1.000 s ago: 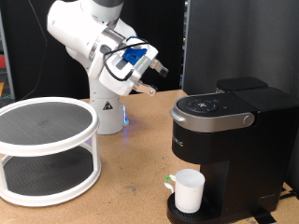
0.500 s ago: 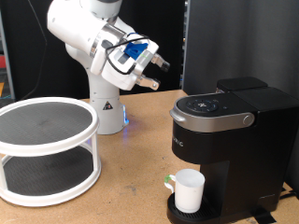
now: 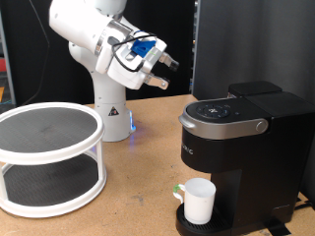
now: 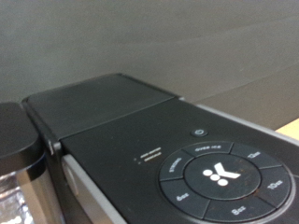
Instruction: Make a cup of coffee with the keurig machine
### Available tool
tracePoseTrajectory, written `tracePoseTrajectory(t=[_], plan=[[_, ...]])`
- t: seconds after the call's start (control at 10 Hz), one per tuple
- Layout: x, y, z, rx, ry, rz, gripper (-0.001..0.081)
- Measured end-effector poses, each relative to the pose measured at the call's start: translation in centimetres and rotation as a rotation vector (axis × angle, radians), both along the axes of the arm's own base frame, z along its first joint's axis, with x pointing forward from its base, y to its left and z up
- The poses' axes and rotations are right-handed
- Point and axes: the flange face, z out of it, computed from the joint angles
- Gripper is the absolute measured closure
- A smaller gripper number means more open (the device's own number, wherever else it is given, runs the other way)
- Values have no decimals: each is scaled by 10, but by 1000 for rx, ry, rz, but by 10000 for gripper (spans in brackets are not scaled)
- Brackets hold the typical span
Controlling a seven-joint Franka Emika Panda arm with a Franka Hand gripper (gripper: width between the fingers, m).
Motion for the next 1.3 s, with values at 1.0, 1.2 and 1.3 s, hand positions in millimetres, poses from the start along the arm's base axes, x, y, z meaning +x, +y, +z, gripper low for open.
tracePoseTrajectory(t=[1.0, 1.2, 1.3], plan=[[19, 49, 51, -583, -7, 528, -2], [19, 61, 67, -743, -13, 667, -2], [25, 63, 70, -774, 12, 713, -2]])
